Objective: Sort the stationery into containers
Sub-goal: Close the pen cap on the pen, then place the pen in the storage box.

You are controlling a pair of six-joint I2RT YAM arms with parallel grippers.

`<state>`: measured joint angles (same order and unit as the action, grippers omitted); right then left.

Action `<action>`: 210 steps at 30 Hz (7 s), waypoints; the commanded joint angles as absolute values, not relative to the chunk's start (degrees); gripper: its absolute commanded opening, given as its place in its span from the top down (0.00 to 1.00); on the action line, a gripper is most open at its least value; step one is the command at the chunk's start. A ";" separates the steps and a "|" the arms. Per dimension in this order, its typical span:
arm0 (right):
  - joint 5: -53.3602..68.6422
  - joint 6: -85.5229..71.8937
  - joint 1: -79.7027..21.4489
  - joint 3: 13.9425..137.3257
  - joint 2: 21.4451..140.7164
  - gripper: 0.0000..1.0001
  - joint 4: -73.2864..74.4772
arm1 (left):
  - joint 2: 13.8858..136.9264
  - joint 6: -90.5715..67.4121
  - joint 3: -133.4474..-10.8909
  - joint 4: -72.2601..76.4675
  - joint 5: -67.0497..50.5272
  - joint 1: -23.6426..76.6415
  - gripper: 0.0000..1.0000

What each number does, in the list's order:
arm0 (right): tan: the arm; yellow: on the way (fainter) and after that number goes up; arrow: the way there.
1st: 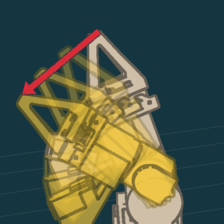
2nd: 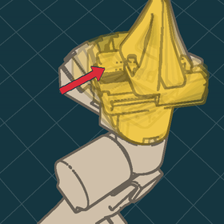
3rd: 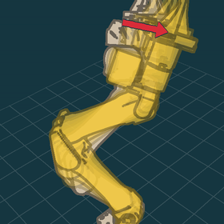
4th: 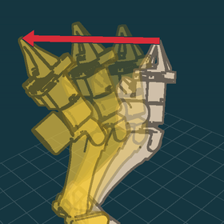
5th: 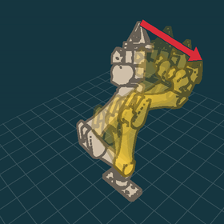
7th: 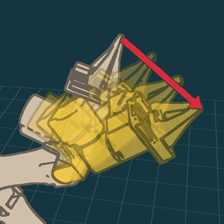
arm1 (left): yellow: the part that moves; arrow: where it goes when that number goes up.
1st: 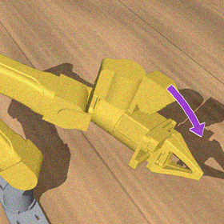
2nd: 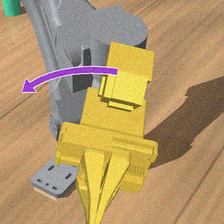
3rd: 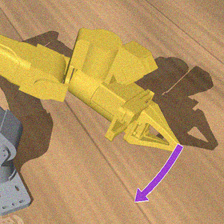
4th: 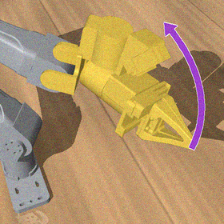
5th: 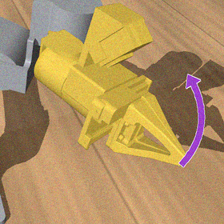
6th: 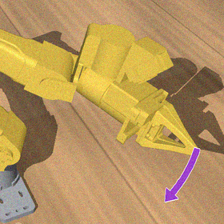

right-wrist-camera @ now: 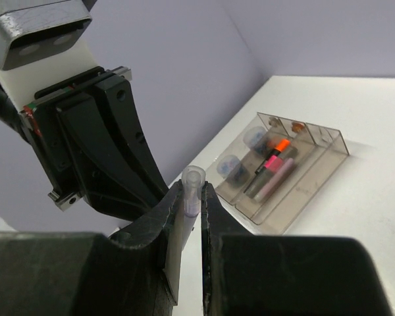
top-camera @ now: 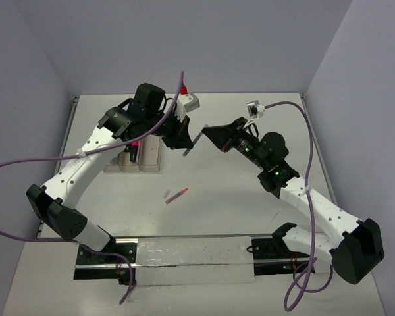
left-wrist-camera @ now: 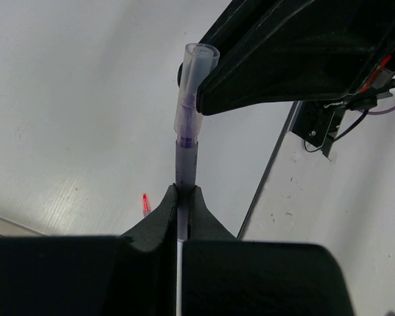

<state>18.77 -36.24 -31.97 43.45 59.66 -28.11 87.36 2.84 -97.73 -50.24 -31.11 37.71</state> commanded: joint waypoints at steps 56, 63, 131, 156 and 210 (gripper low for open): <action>6.51 -65.03 -33.93 15.91 81.38 1.00 -37.80 | 122.78 3.96 -85.07 -25.40 -9.15 46.67 0.88; 6.92 -64.53 -33.28 15.47 80.00 1.00 -37.97 | 121.63 4.59 -83.82 -24.82 -11.06 46.58 1.00; 23.38 -54.23 -43.15 29.53 84.72 1.00 -45.97 | 108.02 8.00 -102.48 -23.73 -24.17 41.48 1.00; 26.77 -47.32 -33.40 30.94 72.33 0.66 -31.64 | 105.72 7.26 -95.98 -22.27 -22.64 38.46 1.00; 21.90 -32.63 -24.96 33.65 55.46 0.62 -8.78 | 112.90 -10.44 -83.39 -29.21 -9.23 13.62 0.58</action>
